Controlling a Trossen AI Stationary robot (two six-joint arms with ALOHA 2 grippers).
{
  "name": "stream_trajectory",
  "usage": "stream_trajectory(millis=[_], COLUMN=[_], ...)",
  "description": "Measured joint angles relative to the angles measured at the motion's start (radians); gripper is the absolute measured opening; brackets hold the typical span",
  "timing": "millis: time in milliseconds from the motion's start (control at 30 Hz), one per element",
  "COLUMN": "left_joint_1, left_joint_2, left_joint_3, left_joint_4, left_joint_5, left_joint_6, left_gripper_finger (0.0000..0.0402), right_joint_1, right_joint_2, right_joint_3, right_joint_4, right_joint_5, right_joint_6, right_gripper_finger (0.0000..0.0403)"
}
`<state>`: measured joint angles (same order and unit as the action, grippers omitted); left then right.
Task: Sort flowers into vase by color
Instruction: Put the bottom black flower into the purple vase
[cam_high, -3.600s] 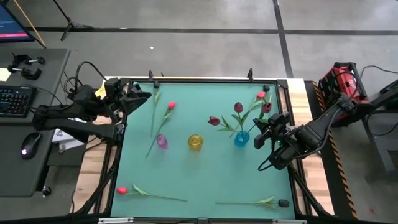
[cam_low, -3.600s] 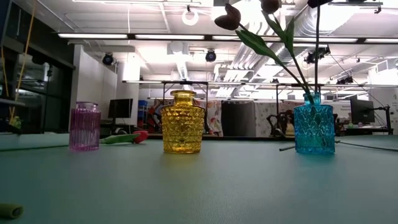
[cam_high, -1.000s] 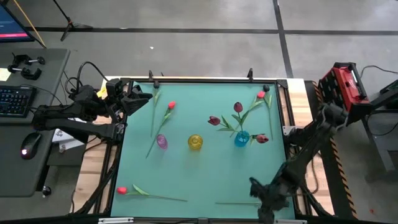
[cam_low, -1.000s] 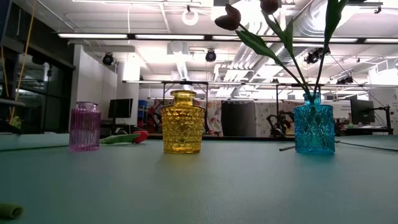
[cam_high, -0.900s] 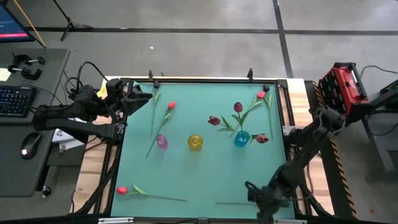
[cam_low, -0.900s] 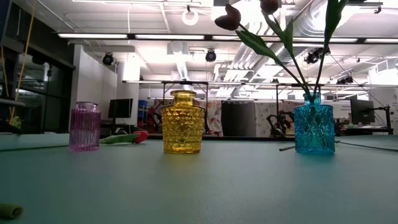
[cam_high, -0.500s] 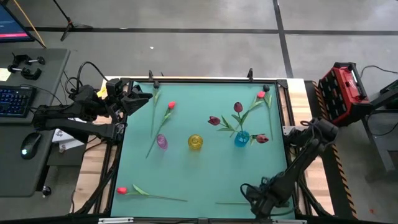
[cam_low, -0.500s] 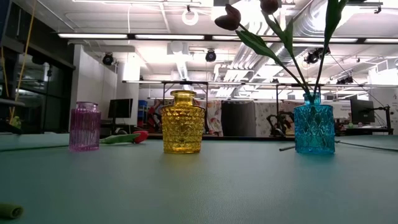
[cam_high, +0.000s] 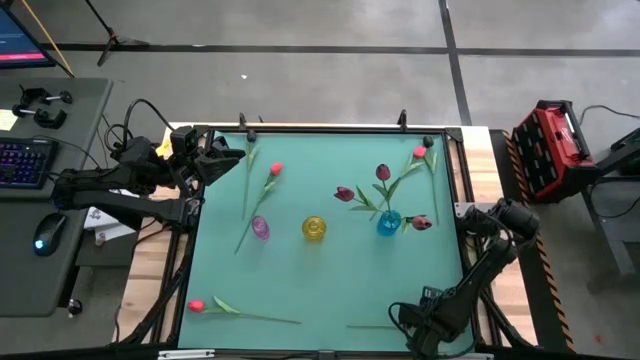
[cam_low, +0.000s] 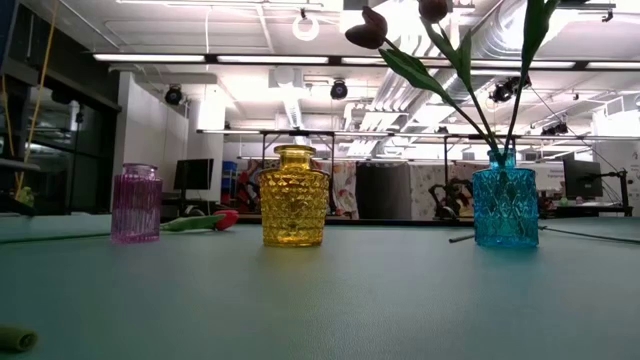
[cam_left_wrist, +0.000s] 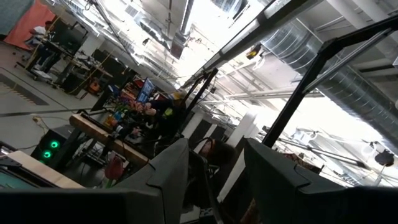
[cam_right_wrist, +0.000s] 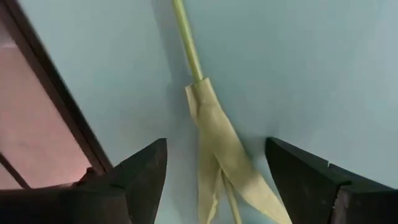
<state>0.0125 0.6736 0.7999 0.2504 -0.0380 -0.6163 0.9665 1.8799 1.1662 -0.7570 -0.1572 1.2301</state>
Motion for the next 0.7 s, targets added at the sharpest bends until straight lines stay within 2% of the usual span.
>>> stream_trajectory(millis=[100,200,267,367,400,567,700], left_joint_1=[0.0,0.0,0.0,0.0,0.0,0.0,0.0], left_joint_2=[0.0,0.0,0.0,0.0,0.0,0.0,0.0], left_joint_3=[0.0,0.0,0.0,0.0,0.0,0.0,0.0], left_joint_4=[0.0,0.0,0.0,0.0,0.0,0.0,0.0], left_joint_5=[0.0,0.0,0.0,0.0,0.0,0.0,0.0], left_joint_6=[0.0,0.0,0.0,0.0,0.0,-0.002,-0.032], left_gripper_finger=[0.0145,0.0145,0.0145,0.0145,0.0145,0.0145,0.0145], right_joint_1=[0.002,0.002,0.0,-0.004,-0.004,-0.004,-0.004], right_joint_2=[0.017,0.018,0.017,0.02,0.02,0.019,0.017], right_joint_3=[0.004,0.004,0.02,0.068,0.093,0.25,0.415], right_joint_4=[-0.015,-0.034,-0.071,-0.168,-0.203,-0.41,-0.584], right_joint_5=[0.0,0.002,0.006,0.011,0.014,0.047,0.131], right_joint_6=[0.01,0.027,0.021,-0.024,-0.055,-0.178,-0.324], right_gripper_finger=[0.0251,0.0208,0.0156,0.005,0.0026,0.001,0.0005])
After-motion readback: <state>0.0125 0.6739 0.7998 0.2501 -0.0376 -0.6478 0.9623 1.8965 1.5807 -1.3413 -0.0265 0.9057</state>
